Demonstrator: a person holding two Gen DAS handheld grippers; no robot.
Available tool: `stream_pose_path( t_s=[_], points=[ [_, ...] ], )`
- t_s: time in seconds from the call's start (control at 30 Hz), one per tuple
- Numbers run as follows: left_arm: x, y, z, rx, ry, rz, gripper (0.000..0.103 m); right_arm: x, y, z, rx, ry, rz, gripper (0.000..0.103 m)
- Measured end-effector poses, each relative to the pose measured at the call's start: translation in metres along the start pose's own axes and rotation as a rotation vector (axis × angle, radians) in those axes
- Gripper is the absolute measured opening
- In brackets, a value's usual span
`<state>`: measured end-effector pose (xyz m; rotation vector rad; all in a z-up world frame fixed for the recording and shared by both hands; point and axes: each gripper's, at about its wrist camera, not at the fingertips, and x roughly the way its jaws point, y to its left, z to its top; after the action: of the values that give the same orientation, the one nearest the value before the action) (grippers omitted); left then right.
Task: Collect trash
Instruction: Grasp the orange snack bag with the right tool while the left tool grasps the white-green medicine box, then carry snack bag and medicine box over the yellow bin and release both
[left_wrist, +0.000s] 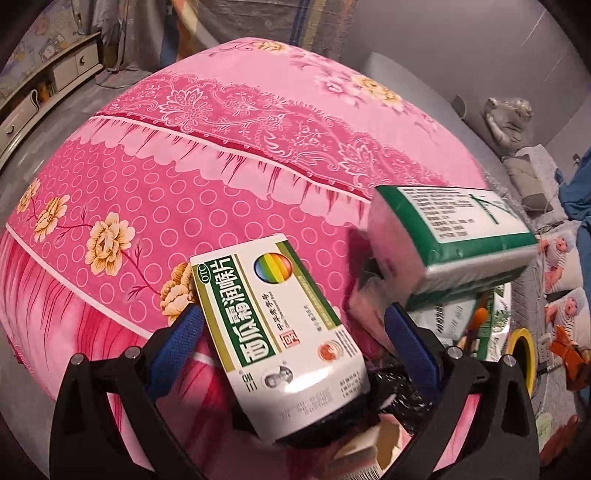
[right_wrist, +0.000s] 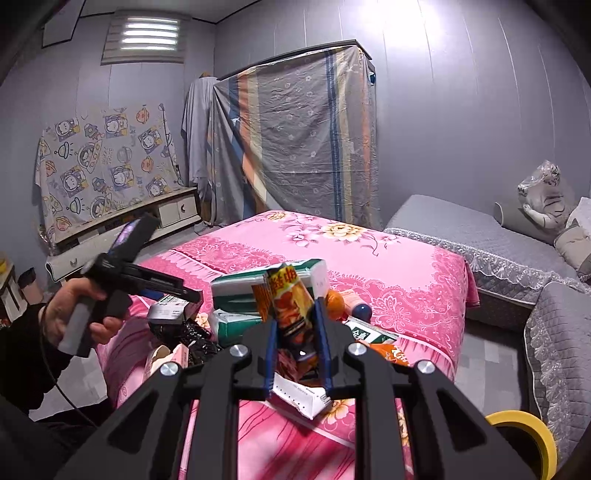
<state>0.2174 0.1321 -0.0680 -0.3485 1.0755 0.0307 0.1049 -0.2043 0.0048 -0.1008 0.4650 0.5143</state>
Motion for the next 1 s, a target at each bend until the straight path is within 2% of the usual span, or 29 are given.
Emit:
stream_pose_path(
  t_s=[0.27,0.43,0.53,0.67,0.83,1.0],
  points=[
    [0.012,0.007,0.001,-0.016,0.021,0.026,0.077,-0.004,0.0,0.0,0.015,0.0,-0.007,0.017],
    [-0.006,0.012,-0.005,-0.015,-0.025,0.014,0.069,-0.005,0.003,0.002,0.016,0.001,-0.006,0.017],
    [-0.027,0.015,-0.01,-0.007,-0.084,0.017,0.068,-0.005,0.002,0.003,0.022,0.004,-0.007,0.017],
    [-0.059,0.017,-0.022,0.021,-0.208,0.062,0.068,-0.005,-0.001,0.001,0.037,0.01,-0.002,0.017],
    [-0.092,0.002,-0.037,0.093,-0.353,0.042,0.068,-0.007,-0.005,-0.003,0.067,0.019,-0.006,0.017],
    [-0.108,-0.025,-0.047,0.17,-0.388,-0.01,0.068,-0.014,-0.015,-0.01,0.12,0.023,-0.021,0.017]
  ],
)
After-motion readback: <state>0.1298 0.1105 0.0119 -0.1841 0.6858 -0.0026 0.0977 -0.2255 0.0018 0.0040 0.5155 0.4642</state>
